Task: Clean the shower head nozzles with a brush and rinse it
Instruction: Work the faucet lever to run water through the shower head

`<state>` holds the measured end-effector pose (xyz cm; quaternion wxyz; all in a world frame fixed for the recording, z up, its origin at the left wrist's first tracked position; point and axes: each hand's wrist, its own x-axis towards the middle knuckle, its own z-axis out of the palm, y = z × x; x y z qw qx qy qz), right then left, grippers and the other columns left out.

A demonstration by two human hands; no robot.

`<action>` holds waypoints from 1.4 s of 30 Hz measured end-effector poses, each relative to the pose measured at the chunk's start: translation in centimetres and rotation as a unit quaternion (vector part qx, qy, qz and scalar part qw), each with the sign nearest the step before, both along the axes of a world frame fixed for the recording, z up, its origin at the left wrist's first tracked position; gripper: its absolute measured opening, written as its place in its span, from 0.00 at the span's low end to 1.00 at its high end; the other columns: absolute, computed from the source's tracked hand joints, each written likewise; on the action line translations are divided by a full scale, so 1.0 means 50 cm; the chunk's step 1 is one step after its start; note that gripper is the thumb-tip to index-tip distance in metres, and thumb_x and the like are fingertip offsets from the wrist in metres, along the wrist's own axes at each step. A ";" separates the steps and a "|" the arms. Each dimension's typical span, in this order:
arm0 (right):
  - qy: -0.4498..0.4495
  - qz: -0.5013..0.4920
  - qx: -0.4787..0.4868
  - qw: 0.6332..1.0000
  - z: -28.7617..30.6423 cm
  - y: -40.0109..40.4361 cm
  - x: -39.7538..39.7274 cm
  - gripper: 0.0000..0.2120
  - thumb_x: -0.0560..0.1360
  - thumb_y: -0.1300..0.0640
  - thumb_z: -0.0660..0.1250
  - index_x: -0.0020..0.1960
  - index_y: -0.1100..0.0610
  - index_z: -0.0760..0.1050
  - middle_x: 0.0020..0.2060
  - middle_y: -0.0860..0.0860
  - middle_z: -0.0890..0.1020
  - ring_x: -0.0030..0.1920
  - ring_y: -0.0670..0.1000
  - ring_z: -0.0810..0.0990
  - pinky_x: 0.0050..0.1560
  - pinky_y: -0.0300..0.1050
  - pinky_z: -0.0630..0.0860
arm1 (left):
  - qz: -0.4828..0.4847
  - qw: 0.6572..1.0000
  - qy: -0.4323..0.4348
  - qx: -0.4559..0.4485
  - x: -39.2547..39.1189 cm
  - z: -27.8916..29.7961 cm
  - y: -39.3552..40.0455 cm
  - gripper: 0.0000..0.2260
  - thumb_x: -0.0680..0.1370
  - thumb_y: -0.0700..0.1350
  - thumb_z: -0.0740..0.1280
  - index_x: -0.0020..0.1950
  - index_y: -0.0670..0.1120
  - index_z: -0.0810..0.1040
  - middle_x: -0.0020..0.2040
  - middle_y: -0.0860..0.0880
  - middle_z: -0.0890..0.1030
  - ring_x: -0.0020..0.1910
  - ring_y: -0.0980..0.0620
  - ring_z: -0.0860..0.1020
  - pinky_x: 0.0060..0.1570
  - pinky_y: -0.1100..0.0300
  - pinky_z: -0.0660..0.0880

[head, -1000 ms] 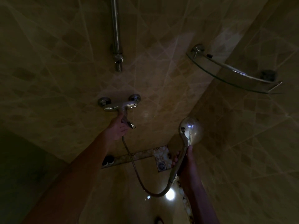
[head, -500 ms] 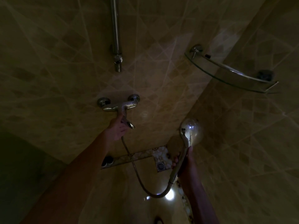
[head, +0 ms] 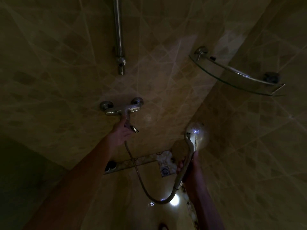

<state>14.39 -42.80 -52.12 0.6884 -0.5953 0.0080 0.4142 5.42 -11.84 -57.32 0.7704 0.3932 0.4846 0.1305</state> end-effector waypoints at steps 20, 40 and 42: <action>0.018 -0.013 0.002 1.000 0.003 -0.016 0.012 0.29 0.70 0.27 0.59 0.42 0.54 0.73 0.31 0.51 0.72 0.31 0.49 0.72 0.39 0.45 0.68 | 0.035 0.999 0.003 0.022 0.011 -0.006 -0.014 0.27 0.73 0.68 0.60 0.48 0.43 0.75 0.48 0.39 0.78 0.55 0.42 0.77 0.50 0.55 0.72; 0.006 -0.003 0.012 1.000 0.002 0.000 0.016 0.28 0.69 0.25 0.60 0.39 0.51 0.77 0.31 0.51 0.72 0.31 0.49 0.71 0.37 0.44 0.68 | 0.031 0.999 0.004 0.014 0.007 -0.009 -0.008 0.27 0.72 0.69 0.62 0.40 0.43 0.74 0.47 0.39 0.79 0.53 0.41 0.78 0.55 0.52 0.73; 0.006 0.000 0.011 1.000 0.005 0.001 0.015 0.28 0.69 0.26 0.60 0.42 0.51 0.77 0.31 0.51 0.72 0.31 0.49 0.71 0.38 0.45 0.69 | 0.030 0.999 0.004 0.016 0.008 -0.008 -0.009 0.27 0.73 0.68 0.61 0.44 0.42 0.75 0.51 0.38 0.78 0.56 0.41 0.77 0.59 0.51 0.72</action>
